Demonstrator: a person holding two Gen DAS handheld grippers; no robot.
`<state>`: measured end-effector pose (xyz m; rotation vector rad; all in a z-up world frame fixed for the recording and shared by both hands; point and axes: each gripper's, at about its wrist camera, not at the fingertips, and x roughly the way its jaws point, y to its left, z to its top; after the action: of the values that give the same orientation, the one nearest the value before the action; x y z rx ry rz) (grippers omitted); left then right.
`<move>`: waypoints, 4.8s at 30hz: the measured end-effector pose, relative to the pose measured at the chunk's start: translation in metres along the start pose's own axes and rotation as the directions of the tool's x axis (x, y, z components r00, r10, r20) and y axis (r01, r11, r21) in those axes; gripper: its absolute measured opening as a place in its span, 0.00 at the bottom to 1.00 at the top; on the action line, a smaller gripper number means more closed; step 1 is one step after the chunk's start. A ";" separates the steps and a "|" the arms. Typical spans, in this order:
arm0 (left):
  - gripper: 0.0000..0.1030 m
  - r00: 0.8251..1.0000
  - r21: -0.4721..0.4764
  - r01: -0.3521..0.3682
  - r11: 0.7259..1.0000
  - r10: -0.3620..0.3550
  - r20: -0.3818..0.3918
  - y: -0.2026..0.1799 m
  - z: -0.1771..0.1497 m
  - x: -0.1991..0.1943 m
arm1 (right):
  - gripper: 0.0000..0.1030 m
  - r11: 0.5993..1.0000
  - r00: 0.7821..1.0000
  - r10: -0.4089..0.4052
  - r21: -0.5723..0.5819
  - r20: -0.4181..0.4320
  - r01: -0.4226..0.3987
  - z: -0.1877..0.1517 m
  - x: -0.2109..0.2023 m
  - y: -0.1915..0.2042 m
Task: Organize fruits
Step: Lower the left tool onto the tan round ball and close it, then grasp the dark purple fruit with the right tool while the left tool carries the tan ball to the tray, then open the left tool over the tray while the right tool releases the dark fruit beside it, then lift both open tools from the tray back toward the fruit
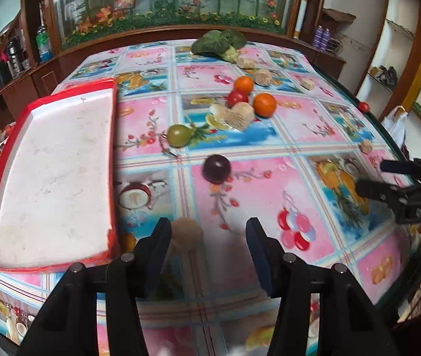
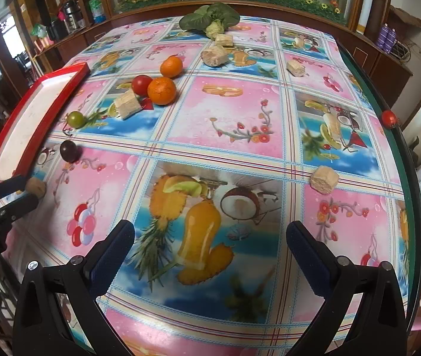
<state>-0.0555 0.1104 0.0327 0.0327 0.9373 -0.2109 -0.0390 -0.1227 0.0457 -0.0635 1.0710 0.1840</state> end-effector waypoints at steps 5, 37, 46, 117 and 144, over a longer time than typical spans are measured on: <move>0.53 1.000 -0.024 -0.001 1.000 0.001 -0.012 0.008 -0.003 -0.003 | 1.00 1.000 1.000 0.007 -0.002 -0.007 -0.007 0.000 0.000 0.003; 0.28 0.993 -0.206 0.117 0.972 -0.120 -0.004 0.030 -0.027 -0.011 | 0.67 0.913 0.957 0.277 -0.290 -0.081 -0.288 0.061 0.055 0.138; 0.28 0.985 -0.227 0.167 0.960 -0.171 0.001 0.036 -0.030 -0.009 | 0.23 0.896 0.977 0.202 -0.390 -0.066 -0.212 0.056 0.056 0.157; 0.51 0.985 -0.353 -0.170 0.920 0.162 -0.052 0.190 -0.024 -0.024 | 0.30 0.821 0.909 0.380 -0.390 -0.172 -0.417 0.067 0.065 0.294; 0.56 0.990 -0.348 -0.140 0.927 0.140 -0.025 0.164 -0.015 -0.046 | 0.30 0.855 0.886 0.408 -0.247 -0.221 -0.456 0.026 0.025 0.272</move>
<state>-0.0619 0.2803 0.0498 -0.2284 0.9564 0.0912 -0.0540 0.1513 0.0461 -0.1042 1.2028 0.7619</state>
